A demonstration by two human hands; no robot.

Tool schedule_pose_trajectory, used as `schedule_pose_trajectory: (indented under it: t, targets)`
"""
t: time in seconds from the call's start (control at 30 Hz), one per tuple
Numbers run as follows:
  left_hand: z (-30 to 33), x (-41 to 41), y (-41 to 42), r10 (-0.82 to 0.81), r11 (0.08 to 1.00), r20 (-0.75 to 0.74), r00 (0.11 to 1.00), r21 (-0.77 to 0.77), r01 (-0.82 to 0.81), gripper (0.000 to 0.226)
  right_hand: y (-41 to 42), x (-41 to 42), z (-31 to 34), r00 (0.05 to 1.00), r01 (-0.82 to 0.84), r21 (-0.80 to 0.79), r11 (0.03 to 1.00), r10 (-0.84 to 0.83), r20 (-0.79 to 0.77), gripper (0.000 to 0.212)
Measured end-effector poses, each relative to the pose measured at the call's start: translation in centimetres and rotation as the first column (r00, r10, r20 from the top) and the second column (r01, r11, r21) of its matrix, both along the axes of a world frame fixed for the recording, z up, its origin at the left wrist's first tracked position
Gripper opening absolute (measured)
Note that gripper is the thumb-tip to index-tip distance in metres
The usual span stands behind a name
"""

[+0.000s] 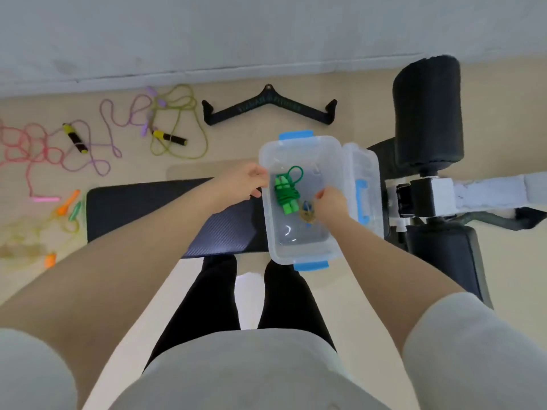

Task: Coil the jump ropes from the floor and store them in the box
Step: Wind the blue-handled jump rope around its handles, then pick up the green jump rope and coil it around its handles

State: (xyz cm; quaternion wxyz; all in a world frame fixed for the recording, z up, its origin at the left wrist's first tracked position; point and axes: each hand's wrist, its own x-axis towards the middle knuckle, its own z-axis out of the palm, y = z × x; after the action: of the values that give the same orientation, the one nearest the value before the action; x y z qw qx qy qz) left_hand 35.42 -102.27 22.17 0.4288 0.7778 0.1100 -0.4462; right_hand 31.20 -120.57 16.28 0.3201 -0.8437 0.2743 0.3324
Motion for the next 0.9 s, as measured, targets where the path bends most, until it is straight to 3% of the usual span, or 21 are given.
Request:
schedule_pose_trajectory:
  t: [0.1,0.2,0.3,0.4,0.53,0.67,0.9]
  targets:
    - [0.5,-1.1,1.0,0.072,0.997,-0.014,0.997,0.028,-0.071,0.021,0.1,1.0,0.0,0.993,-0.117,0.004,0.993,0.117,-0.005,0.025]
    - [1.7,-2.0,2.5,0.152,0.988,0.012,0.988,0.039,-0.152,0.032,1.0,2.1,0.7,0.983,-0.181,0.123,0.976,0.180,0.020,0.014]
    - [3.3,-3.2,4.8,0.258,0.965,0.048,0.965,0.035,-0.260,0.035,3.4,3.2,2.3,0.975,-0.222,0.209,0.952,0.215,0.053,0.025]
    - [4.6,-5.3,8.2,0.362,0.930,0.115,0.925,0.030,-0.367,0.035,7.4,3.8,4.8,0.949,-0.314,0.250,0.916,0.297,0.104,0.021]
    - [6.4,-9.9,15.2,0.525,0.841,0.222,0.822,0.015,-0.541,0.032,15.6,2.5,7.7,0.910,-0.411,0.401,0.819,0.396,0.122,0.023]
    - [7.8,-17.2,23.9,0.662,0.729,0.295,0.689,-0.042,-0.683,0.020,25.0,-1.4,9.6,0.818,-0.568,0.396,0.721,0.546,0.180,0.013]
    - [9.2,-30.9,40.7,0.705,0.641,0.416,0.575,-0.027,-0.767,0.020,41.8,-11.6,10.9,0.709,-0.700,0.399,0.592,0.641,0.294,0.013]
